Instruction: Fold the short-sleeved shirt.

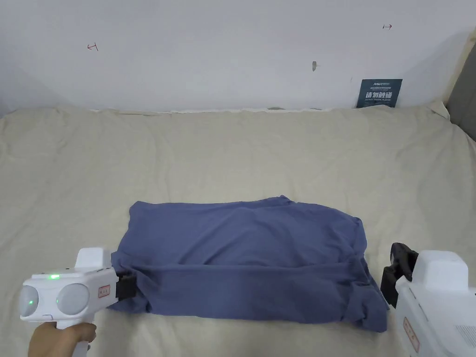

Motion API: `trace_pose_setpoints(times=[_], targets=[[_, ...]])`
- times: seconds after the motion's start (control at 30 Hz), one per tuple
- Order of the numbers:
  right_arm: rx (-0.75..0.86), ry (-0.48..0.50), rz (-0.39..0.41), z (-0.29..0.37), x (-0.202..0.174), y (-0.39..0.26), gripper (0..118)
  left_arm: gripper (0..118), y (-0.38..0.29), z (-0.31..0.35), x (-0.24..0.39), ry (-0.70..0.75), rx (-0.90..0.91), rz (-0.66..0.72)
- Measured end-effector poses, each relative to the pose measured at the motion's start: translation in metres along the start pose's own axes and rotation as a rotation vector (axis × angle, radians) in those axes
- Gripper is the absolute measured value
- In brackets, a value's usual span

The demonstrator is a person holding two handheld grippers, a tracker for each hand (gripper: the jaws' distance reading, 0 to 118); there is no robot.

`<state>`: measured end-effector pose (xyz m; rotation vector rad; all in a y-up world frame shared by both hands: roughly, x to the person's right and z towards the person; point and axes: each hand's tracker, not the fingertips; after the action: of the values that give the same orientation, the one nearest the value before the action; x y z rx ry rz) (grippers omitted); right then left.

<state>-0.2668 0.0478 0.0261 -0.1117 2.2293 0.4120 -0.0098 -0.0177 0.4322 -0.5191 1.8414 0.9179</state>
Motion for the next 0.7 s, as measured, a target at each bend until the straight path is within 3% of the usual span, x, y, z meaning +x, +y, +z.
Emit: trace_pose_setpoints(times=[0.03, 0.07, 0.17, 0.3, 0.37, 0.43, 0.47, 0.5, 0.63, 0.7], targets=[[-0.010, 0.000, 0.002, -0.003, -0.001, -0.001, 1, 98, 0.000, -0.010, -0.008, 0.002, -0.044, 0.017], [-0.016, 0.000, 0.003, -0.006, -0.002, -0.002, 1, 99, -0.001, -0.016, -0.013, 0.053, -0.042, 0.017], [-0.037, -0.002, 0.007, -0.017, -0.002, -0.005, 2, 98, -0.006, -0.045, -0.036, 0.120, -0.078, 0.040], [-0.076, -0.003, 0.003, -0.032, -0.001, -0.009, 2, 87, -0.016, -0.067, -0.044, 0.122, -0.149, 0.037], [-0.103, -0.005, -0.005, -0.041, 0.002, -0.012, 2, 39, -0.021, -0.063, -0.036, 0.111, -0.156, 0.018], [-0.160, -0.010, -0.031, -0.053, 0.007, -0.019, 4, 23, -0.019, -0.058, -0.027, 0.122, -0.118, 0.028], [-0.193, -0.014, -0.038, -0.059, 0.009, -0.022, 9, 9, -0.020, -0.058, -0.025, 0.085, -0.120, 0.040], [-0.235, -0.004, -0.052, -0.067, 0.014, -0.028, 18, 6, -0.021, -0.064, -0.031, 0.066, -0.116, 0.044], [-0.463, -0.013, -0.123, -0.107, 0.029, -0.058, 90, 6, -0.017, -0.048, -0.020, 0.069, -0.083, 0.001], [-0.556, -0.032, -0.151, -0.123, 0.032, -0.076, 103, 6, -0.017, -0.037, -0.019, 0.055, -0.057, 0.007]])
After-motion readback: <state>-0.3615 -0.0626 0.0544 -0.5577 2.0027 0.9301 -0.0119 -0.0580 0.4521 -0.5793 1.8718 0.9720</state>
